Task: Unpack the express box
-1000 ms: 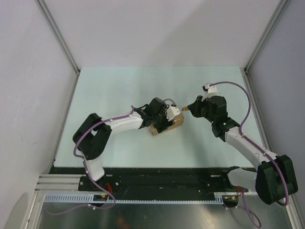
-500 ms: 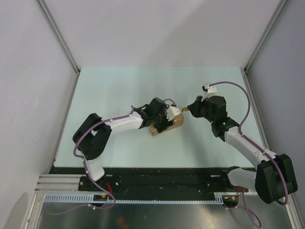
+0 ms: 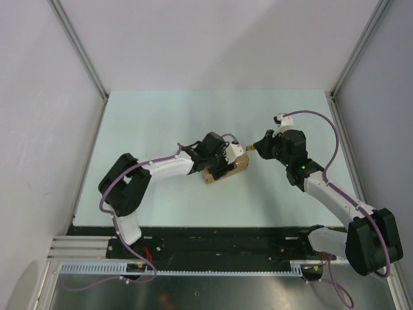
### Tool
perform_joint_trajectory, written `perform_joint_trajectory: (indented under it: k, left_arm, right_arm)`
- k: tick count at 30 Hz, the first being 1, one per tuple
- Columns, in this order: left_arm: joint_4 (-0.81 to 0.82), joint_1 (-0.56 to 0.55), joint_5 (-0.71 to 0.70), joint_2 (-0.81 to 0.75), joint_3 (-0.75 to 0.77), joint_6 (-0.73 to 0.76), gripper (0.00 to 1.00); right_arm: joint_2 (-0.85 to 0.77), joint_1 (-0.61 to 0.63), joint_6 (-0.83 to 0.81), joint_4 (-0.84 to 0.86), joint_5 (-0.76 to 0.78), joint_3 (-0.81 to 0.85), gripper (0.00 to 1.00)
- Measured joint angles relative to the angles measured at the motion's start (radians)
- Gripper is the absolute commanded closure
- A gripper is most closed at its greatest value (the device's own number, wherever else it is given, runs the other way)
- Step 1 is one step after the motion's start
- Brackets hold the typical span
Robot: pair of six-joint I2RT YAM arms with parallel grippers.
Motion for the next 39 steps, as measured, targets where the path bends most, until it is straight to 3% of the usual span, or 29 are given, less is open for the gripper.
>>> perform_joint_trajectory:
  k: [39]
  left_arm:
    - [0.000, 0.000, -0.002, 0.000, 0.000, 0.000, 0.35]
  right_arm:
    - [-0.005, 0.026, -0.019, 0.000, 0.030, 0.000, 1.00]
